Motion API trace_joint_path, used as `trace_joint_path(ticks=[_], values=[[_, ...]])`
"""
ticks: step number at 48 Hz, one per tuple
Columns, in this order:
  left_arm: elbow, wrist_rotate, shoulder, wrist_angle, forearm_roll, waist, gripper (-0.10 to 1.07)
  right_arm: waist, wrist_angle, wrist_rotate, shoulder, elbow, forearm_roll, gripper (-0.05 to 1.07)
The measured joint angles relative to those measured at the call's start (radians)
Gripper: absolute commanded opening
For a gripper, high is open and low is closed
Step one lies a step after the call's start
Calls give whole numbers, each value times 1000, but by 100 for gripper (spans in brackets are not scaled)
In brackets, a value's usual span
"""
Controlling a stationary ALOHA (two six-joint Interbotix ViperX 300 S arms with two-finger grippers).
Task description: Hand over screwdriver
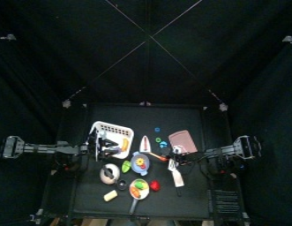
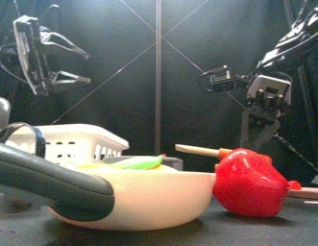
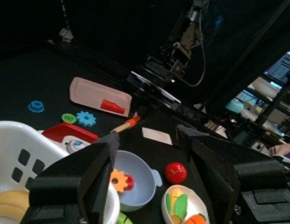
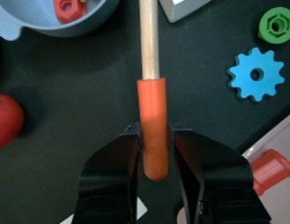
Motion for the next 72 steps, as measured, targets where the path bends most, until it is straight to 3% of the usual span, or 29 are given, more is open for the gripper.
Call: trace_joint_path(ticks=[9,18,32,44,52,72], values=[[-29,0,49,-29,0,-3,91,-2,-3,0,-9,-28,-67,60],[-87,3,147,-121,8,-5,91,-25,-54,0,-26,-84,-138,60],[-170,2,298,-213,-69,-5,91,-97,-298,0,-29,-127,-202,60],[-186,3,350,-368,14,-6,91,-186,-499,5,-57,-120,-201,60],[-193,3,385,-448,20,-5,91,-201,-611,-3,-58,-115,-201,60],[-308,5,584,-607,37,6,90,-215,-715,-8,-34,-117,-204,60]])
